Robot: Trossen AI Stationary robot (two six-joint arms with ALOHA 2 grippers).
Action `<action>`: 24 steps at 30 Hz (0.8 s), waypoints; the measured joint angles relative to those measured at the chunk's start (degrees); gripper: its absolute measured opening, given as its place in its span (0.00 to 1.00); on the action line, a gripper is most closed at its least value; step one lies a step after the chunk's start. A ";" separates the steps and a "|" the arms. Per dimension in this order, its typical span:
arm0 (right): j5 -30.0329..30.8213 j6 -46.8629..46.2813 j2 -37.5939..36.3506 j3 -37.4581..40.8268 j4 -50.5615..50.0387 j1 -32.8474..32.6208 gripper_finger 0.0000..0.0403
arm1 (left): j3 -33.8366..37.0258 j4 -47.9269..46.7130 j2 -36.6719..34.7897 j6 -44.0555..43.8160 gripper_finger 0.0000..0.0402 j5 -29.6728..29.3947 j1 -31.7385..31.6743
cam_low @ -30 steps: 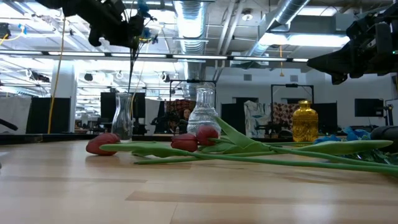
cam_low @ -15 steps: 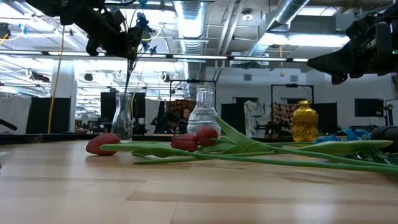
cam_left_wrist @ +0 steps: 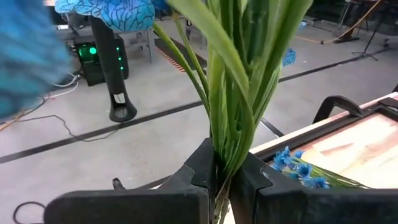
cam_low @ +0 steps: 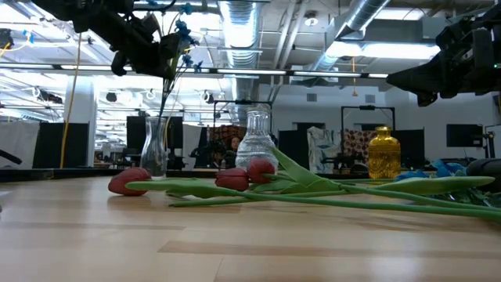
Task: Sort flowers into vase by color
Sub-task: Put the bottom left blue flower into the top transparent vase
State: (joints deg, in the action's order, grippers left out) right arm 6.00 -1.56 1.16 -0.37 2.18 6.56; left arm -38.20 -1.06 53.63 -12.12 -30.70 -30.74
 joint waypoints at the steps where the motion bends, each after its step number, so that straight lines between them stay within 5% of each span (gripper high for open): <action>1: 0.00 0.00 0.01 0.00 0.01 -0.01 0.11 | 0.00 0.02 0.00 0.06 0.04 -0.02 0.00; 16: 0.00 -5.64 0.01 0.01 0.01 0.01 0.11 | -0.02 -3.26 -1.22 0.43 0.39 0.44 0.00; 24: 0.02 -8.98 0.01 0.01 0.08 0.01 0.11 | -0.04 -9.56 -5.36 0.37 0.50 2.10 0.00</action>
State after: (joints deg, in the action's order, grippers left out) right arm 6.02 -10.54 1.17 -0.36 2.26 6.57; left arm -38.24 -10.62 48.26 -11.75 -28.60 -30.74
